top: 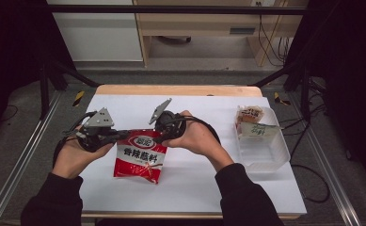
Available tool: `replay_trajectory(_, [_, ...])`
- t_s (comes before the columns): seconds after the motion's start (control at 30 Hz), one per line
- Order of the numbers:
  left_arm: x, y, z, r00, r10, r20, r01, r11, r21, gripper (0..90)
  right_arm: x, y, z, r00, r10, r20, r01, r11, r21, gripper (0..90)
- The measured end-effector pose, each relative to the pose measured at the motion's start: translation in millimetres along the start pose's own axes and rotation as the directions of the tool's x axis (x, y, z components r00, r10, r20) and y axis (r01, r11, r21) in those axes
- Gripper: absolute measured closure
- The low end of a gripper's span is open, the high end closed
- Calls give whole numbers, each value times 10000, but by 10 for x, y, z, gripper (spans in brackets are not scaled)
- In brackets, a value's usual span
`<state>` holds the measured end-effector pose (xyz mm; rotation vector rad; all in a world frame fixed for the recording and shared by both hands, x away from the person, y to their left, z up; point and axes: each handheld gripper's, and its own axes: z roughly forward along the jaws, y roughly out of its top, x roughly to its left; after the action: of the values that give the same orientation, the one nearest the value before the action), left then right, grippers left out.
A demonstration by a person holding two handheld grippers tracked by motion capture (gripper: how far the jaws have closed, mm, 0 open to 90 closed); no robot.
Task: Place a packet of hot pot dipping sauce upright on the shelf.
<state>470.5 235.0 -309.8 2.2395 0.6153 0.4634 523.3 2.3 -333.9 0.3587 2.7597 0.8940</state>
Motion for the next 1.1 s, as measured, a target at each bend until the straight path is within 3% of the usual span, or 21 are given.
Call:
replay_trajectory(0.27, [6,-1,3,10000,-47,-29,46,10000,-58,900,24,6,7,9997,-102,-201,103,9999,53,865])
replay_trajectory(0.37, [19,-14,16,9998,-168,-93,167,9998,-113,894,31,12,-8,9996,-121,-250,122,9999,30,895])
replay_trajectory(0.47, [32,-33,32,9990,-386,-229,382,9991,-157,771,36,18,-26,9996,-207,-187,209,9997,92,898])
replay_trajectory(0.6, [72,-74,11,9955,-823,-468,788,9943,-723,479,16,21,-83,9998,-164,-146,167,9996,230,899])
replay_trajectory(0.73, [98,-121,-25,9926,-1103,-505,1041,9883,-1119,308,-18,23,-153,9999,-91,-90,93,9996,283,900])
replay_trajectory(1.0, [141,-321,-38,9857,-1356,-1001,1257,9870,-999,225,-65,27,-306,10000,-6,4,6,9997,257,900])
replay_trajectory(1.1, [153,-412,4,9835,-1549,-937,1460,9847,-948,221,-92,19,-360,10000,-28,17,28,9997,241,900])
